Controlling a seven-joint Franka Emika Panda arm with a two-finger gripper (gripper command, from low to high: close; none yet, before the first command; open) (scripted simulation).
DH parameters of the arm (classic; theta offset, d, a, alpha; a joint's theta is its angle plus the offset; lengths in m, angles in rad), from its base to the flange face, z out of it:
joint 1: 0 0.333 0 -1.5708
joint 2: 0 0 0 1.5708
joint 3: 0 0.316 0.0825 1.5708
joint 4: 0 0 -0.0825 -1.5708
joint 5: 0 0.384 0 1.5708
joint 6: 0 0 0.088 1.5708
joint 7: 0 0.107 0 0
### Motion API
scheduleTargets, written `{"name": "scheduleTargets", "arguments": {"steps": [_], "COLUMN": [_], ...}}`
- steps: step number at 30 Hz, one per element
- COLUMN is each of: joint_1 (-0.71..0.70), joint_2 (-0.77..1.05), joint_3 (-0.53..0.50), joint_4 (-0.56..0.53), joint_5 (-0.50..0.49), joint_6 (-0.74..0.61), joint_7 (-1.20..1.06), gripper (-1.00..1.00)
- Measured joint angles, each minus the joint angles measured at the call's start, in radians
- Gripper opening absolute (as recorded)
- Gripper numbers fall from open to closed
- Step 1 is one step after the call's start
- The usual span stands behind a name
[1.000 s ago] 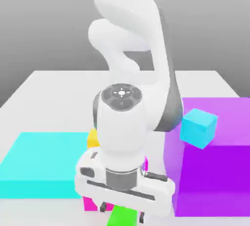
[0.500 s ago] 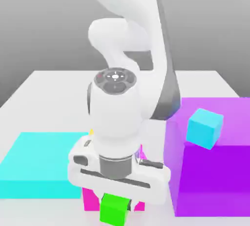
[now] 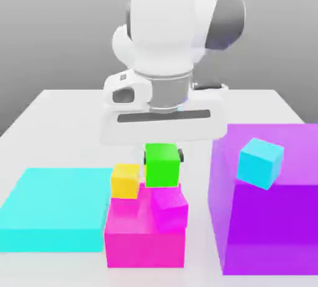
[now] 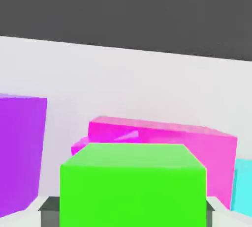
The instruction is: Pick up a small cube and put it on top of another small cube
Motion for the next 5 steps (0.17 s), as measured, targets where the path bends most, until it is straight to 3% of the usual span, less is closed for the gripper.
{"name": "scheduleTargets", "arguments": {"steps": [2,3,5], "joint_1": [-0.001,-0.001,-0.001], "joint_2": [0.054,0.075,0.075], "joint_3": [0.005,0.006,0.006], "joint_4": [-0.026,-0.035,-0.034], "joint_5": [-0.006,-0.01,-0.01], "joint_6": [0.08,0.11,0.11], "joint_7": [0.007,0.01,0.01], "gripper": [-1.0,1.0,1.0]}}
